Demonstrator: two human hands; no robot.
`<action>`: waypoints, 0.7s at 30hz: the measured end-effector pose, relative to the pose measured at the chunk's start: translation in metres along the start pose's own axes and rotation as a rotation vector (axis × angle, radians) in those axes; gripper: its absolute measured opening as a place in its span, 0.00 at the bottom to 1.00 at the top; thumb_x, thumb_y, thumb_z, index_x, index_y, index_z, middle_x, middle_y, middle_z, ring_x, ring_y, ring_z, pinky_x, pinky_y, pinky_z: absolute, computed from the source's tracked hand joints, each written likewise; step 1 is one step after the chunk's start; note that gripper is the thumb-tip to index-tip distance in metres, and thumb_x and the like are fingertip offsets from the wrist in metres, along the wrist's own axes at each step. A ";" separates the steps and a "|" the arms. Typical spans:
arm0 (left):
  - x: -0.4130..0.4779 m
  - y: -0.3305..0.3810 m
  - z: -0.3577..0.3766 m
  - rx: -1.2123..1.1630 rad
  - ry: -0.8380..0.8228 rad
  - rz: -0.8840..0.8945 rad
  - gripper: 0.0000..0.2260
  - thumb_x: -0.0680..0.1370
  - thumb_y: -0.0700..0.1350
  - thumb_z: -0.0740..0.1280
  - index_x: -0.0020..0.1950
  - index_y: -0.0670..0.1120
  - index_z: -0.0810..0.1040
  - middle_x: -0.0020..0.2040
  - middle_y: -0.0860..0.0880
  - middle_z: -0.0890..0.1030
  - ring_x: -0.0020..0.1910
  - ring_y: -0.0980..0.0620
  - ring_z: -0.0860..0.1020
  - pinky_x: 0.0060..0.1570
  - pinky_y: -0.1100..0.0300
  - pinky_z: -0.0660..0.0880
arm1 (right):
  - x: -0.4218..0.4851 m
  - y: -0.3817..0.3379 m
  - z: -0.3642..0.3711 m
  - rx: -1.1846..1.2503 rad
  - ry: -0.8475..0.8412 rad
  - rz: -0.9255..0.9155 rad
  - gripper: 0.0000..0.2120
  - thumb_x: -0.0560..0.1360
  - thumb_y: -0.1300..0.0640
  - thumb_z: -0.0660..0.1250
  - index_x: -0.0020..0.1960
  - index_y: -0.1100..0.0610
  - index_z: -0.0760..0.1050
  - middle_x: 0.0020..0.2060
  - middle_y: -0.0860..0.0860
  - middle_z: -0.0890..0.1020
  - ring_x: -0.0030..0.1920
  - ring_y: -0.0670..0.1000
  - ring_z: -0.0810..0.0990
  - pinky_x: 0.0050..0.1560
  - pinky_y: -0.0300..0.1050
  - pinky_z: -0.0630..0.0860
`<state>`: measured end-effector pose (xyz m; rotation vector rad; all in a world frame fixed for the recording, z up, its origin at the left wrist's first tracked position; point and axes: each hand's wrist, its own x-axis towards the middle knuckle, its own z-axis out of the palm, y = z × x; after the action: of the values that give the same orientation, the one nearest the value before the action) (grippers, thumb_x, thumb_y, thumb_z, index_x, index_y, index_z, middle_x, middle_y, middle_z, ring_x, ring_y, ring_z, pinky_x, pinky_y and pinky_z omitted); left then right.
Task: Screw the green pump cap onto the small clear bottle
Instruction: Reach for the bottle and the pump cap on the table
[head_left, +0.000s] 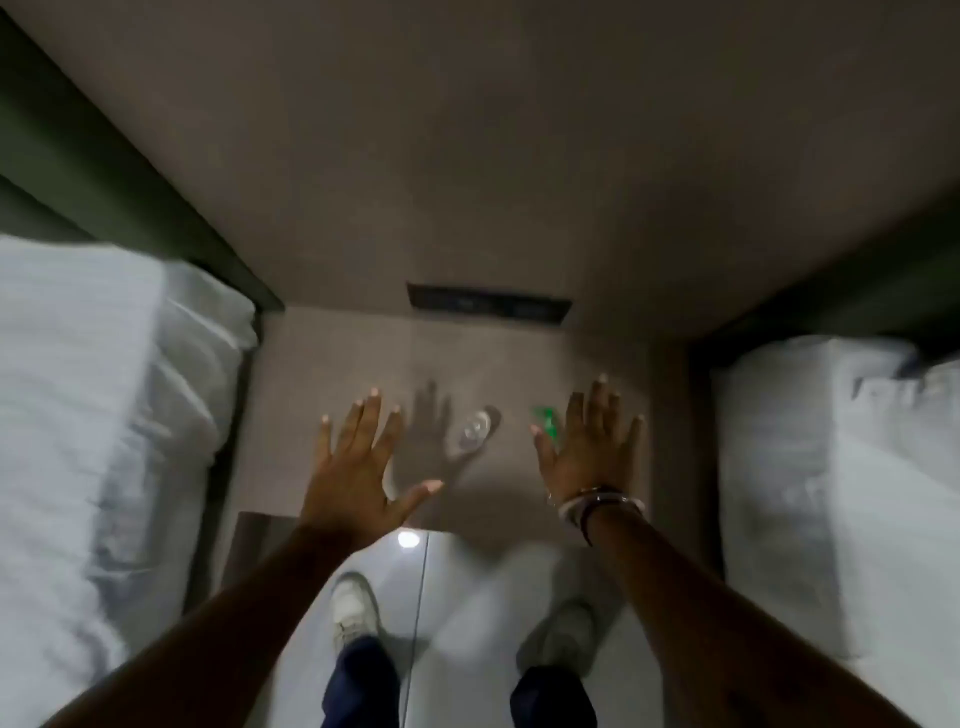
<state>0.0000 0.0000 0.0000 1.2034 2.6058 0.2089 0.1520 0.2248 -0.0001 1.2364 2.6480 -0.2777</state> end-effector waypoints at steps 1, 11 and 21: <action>0.008 0.002 0.025 -0.009 -0.032 -0.008 0.45 0.70 0.78 0.49 0.79 0.52 0.50 0.80 0.43 0.47 0.79 0.43 0.50 0.74 0.36 0.44 | 0.007 0.004 0.029 0.007 -0.072 0.098 0.35 0.76 0.36 0.53 0.74 0.58 0.57 0.78 0.61 0.51 0.76 0.63 0.53 0.73 0.69 0.51; 0.071 0.028 0.159 -0.189 0.102 -0.088 0.40 0.70 0.74 0.61 0.77 0.56 0.58 0.80 0.40 0.49 0.78 0.39 0.52 0.70 0.31 0.44 | 0.080 0.029 0.148 0.000 -0.117 0.269 0.25 0.73 0.36 0.59 0.56 0.55 0.79 0.77 0.59 0.56 0.76 0.61 0.54 0.72 0.71 0.49; 0.077 0.035 0.158 -0.345 0.225 -0.106 0.31 0.72 0.69 0.64 0.70 0.54 0.72 0.80 0.41 0.54 0.78 0.42 0.55 0.70 0.30 0.48 | 0.094 0.015 0.150 0.073 -0.138 0.332 0.18 0.73 0.48 0.63 0.58 0.55 0.78 0.76 0.55 0.60 0.76 0.57 0.53 0.72 0.70 0.49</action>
<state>0.0243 0.0852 -0.1564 0.9659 2.6607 0.7766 0.1206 0.2646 -0.1701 1.5889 2.2893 -0.3899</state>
